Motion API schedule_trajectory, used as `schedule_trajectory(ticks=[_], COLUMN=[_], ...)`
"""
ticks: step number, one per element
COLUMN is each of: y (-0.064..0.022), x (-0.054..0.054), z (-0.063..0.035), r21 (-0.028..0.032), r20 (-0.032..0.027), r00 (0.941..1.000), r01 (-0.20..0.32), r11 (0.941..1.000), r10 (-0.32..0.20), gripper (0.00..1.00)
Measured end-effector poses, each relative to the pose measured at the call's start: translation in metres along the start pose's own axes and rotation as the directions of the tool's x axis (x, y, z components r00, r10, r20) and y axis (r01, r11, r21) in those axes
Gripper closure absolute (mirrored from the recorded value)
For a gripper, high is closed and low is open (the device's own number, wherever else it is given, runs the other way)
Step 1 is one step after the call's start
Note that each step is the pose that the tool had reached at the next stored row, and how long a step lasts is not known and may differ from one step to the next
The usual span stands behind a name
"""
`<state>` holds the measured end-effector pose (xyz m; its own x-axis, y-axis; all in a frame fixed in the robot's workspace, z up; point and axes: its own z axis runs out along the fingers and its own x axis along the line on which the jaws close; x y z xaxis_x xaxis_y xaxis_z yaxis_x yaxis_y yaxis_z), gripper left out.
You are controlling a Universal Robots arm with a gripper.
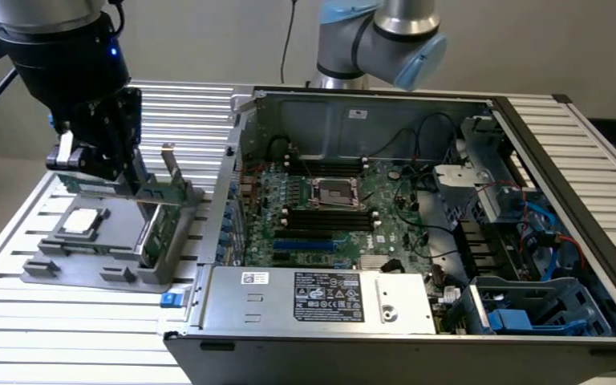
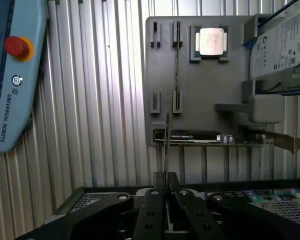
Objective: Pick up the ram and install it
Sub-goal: 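Pick up the ram and move it above insertion slot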
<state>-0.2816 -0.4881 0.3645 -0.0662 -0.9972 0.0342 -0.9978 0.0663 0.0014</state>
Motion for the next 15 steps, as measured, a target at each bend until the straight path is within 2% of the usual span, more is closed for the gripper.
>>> schedule_trajectory(ticks=[9, 15], y=[-0.0403, -0.0672], x=[-0.006, -0.010], z=[-0.0222, -0.0312], r21=[0.0000, 0.0000], r20=[0.0000, -0.0001], r00=[1.0000, 1.0000], r01=[0.000, 0.000], r11=[1.0000, 1.0000], r10=[0.000, 0.000], gripper=[0.86, 0.86])
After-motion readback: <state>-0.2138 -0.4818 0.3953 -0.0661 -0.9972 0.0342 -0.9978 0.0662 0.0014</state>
